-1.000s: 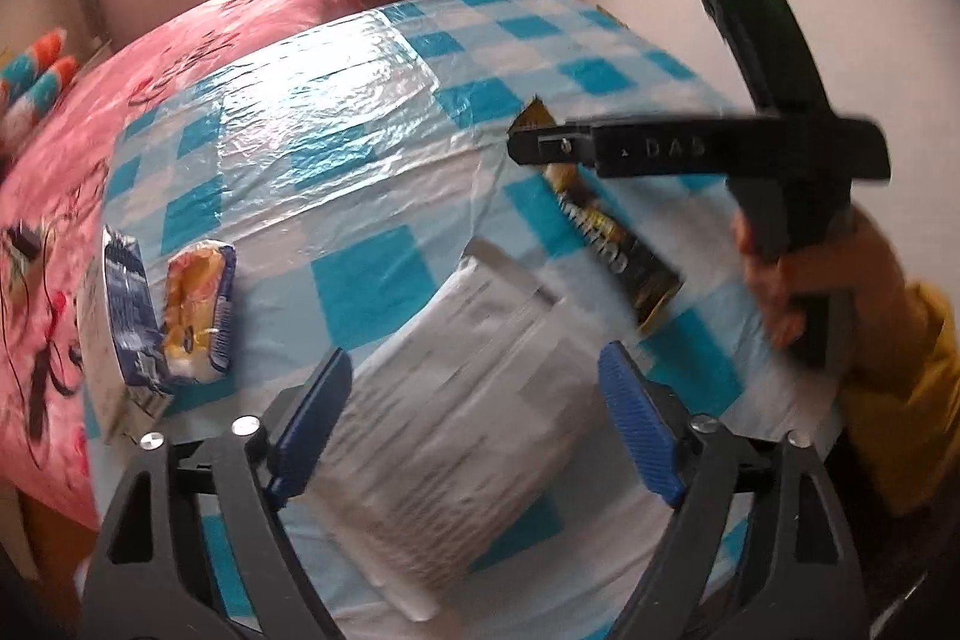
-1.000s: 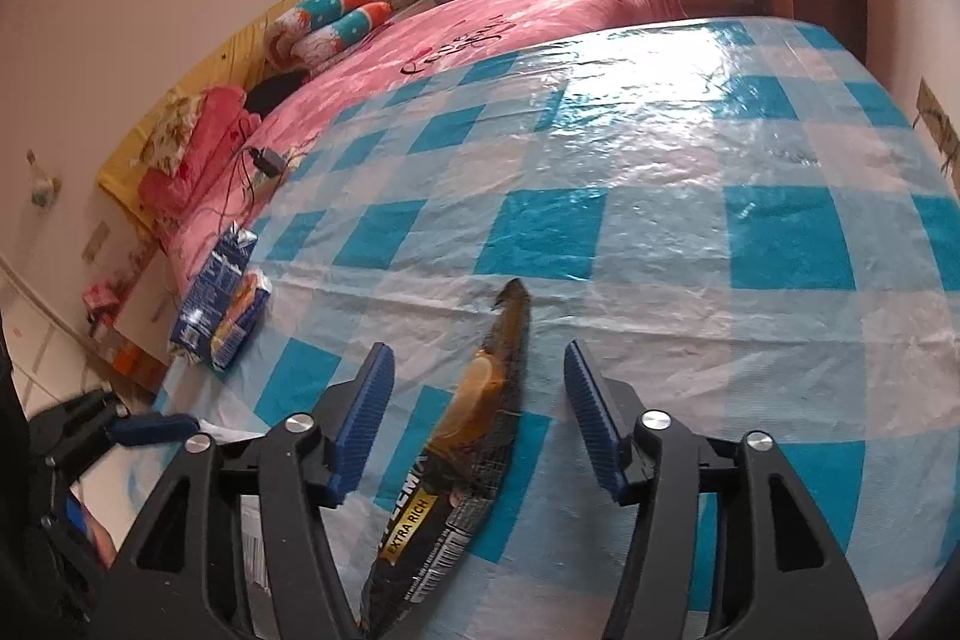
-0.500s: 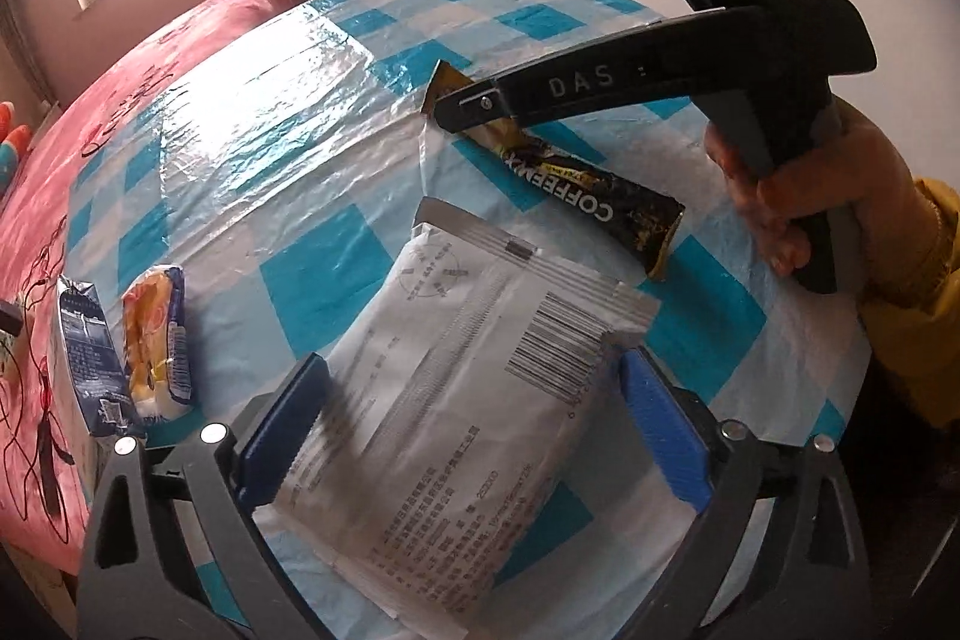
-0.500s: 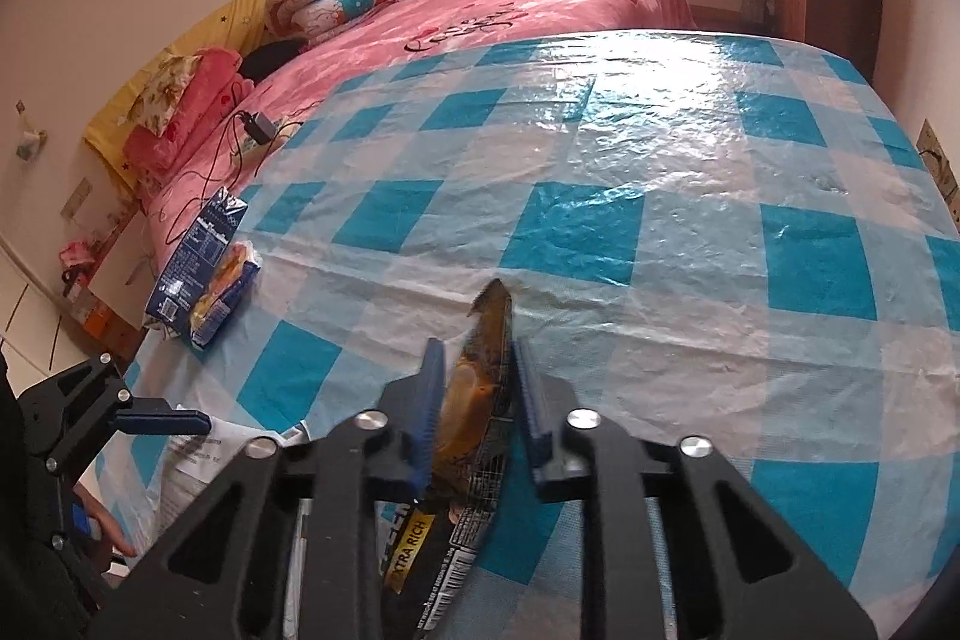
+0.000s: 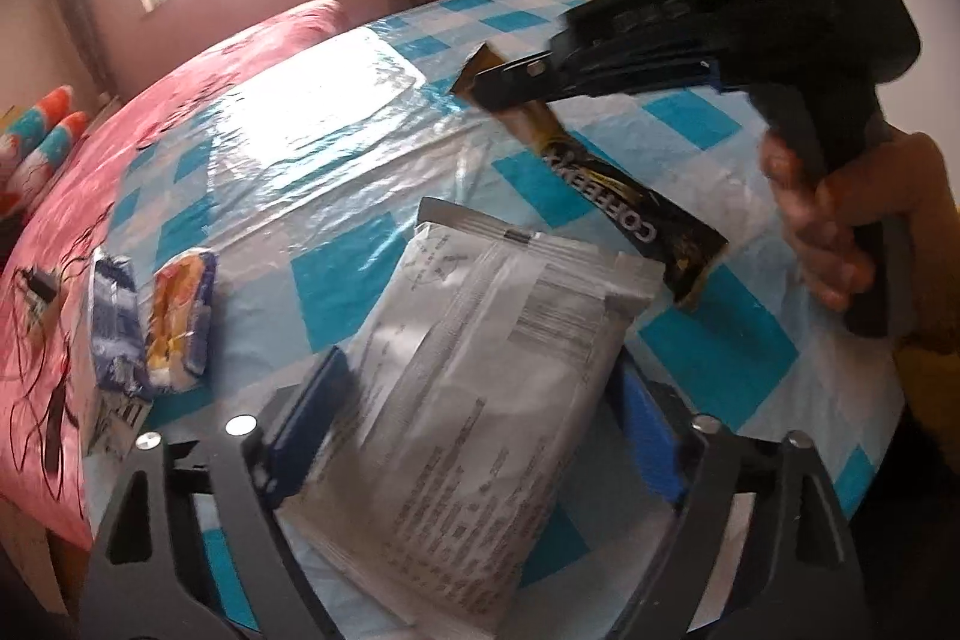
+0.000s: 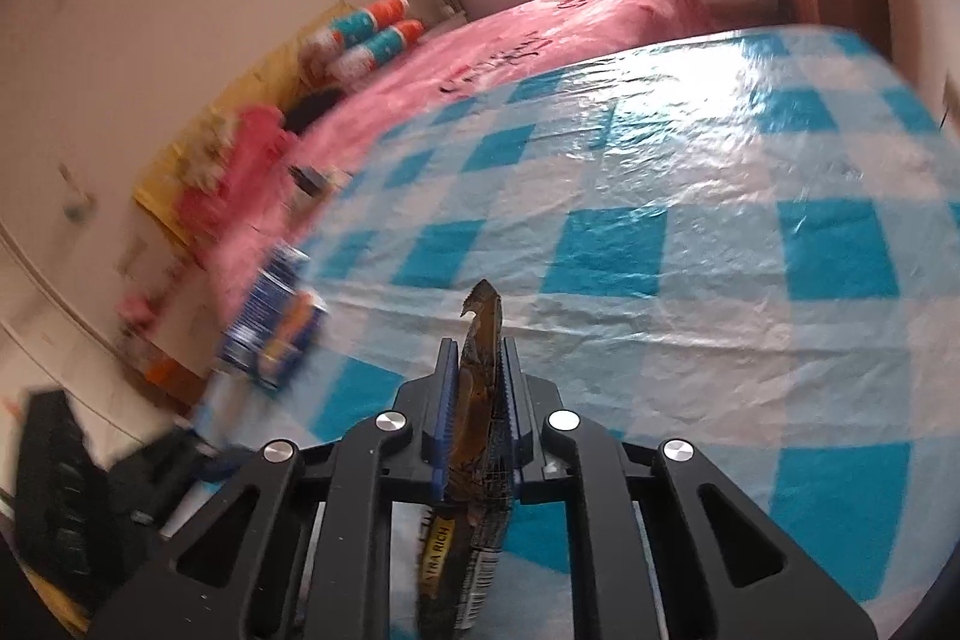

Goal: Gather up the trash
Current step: 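Grasp the white paper packet with the left tool while the right tool takes the coffee stick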

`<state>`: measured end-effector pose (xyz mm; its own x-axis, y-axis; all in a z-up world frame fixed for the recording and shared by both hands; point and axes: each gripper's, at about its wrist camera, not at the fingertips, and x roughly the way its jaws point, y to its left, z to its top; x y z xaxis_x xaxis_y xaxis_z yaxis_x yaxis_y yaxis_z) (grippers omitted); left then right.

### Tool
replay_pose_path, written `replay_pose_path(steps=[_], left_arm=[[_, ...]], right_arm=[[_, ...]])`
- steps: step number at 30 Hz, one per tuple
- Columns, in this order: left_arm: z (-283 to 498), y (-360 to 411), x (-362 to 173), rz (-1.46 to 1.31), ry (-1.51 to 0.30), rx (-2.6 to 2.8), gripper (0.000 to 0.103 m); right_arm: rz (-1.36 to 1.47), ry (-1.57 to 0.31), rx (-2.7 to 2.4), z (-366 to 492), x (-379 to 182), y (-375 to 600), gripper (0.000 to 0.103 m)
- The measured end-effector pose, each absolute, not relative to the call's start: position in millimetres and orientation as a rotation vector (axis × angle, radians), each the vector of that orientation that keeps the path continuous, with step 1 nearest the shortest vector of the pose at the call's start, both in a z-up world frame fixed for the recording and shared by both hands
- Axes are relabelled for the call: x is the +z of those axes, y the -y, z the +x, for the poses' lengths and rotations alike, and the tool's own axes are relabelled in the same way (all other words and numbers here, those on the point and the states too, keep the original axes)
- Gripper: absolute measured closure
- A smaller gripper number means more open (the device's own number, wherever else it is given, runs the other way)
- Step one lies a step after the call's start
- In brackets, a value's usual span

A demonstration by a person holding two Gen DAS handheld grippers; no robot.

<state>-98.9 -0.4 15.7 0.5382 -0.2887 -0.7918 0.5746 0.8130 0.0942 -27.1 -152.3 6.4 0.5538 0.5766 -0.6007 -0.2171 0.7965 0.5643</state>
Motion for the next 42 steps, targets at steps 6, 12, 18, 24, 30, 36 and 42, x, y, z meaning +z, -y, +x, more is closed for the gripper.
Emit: replay_pose_path(steps=[6, 12, 18, 24, 30, 36, 42], left_arm=[[-95.0, -4.5, 23.3, 0.266, -0.86, -0.494, 0.026], [-93.7, -10.2, 25.3, 0.211, -0.839, -0.477, 0.033], [-96.7, -9.3, 23.7, 0.224, -0.829, -0.469, 0.033], [-94.2, -23.5, 24.7, 0.165, -0.828, -0.45, 0.034], [-93.3, -45.2, 23.7, 0.151, -0.827, -0.405, 0.034], [-95.0, -55.1, 21.4, 0.186, -0.821, -0.352, 0.033], [-101.4, -58.6, 17.3, 0.267, -0.822, -0.341, 0.019]], right_arm=[[0.661, -0.862, 0.633, -31.3, 11.8, 155.2, 0.09], [0.643, -0.87, 0.697, -34.2, 21.6, 132.9, 0.09], [0.625, -0.951, 0.735, -34.9, 4.0, 107.9, 0.086], [0.499, -0.976, 0.689, -44.6, 2.0, 102.2, 0.047], [0.364, -0.967, 0.647, -58.5, 3.1, 90.5, 0.044], [0.273, -0.98, 0.601, -62.0, -0.1, 84.4, 0.045], [0.077, -0.969, 0.549, -82.9, 3.7, 77.2, 0.045]])
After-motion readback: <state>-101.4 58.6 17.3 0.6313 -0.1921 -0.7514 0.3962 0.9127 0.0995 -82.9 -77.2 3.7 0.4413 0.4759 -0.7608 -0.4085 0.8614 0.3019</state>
